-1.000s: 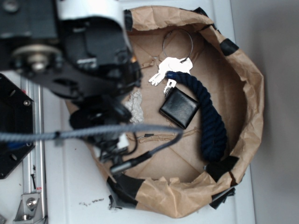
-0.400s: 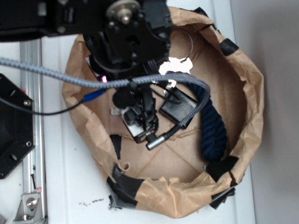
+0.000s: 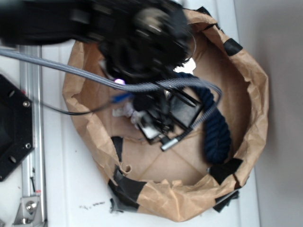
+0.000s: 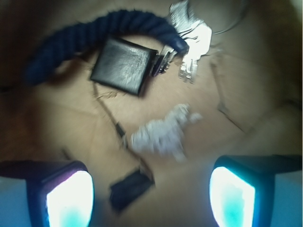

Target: Grab the wood chip.

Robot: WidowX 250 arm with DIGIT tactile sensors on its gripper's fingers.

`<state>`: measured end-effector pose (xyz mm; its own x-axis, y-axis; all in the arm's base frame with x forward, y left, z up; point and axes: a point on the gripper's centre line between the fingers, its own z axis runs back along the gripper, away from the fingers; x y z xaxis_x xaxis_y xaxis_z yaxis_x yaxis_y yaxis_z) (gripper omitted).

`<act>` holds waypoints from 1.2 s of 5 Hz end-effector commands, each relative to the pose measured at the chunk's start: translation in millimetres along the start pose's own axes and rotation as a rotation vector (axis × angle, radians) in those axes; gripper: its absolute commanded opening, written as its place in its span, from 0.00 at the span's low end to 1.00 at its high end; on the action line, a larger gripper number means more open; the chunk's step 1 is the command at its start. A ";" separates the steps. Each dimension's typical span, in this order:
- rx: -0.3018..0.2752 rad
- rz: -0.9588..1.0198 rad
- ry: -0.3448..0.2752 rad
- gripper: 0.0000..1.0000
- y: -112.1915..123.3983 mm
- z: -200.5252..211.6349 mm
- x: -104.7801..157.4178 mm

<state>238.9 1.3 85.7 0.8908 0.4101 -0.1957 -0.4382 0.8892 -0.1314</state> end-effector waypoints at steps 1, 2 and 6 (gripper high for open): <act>-0.047 0.020 0.112 1.00 -37.4 -14.1 -4.8; -0.022 -0.047 0.151 1.00 -64.4 -19.4 -23.2; 0.080 -0.127 0.149 1.00 -69.6 -90.6 -42.1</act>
<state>231.3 -90.3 19.1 0.8912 0.3107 -0.3304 -0.3575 0.9295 -0.0902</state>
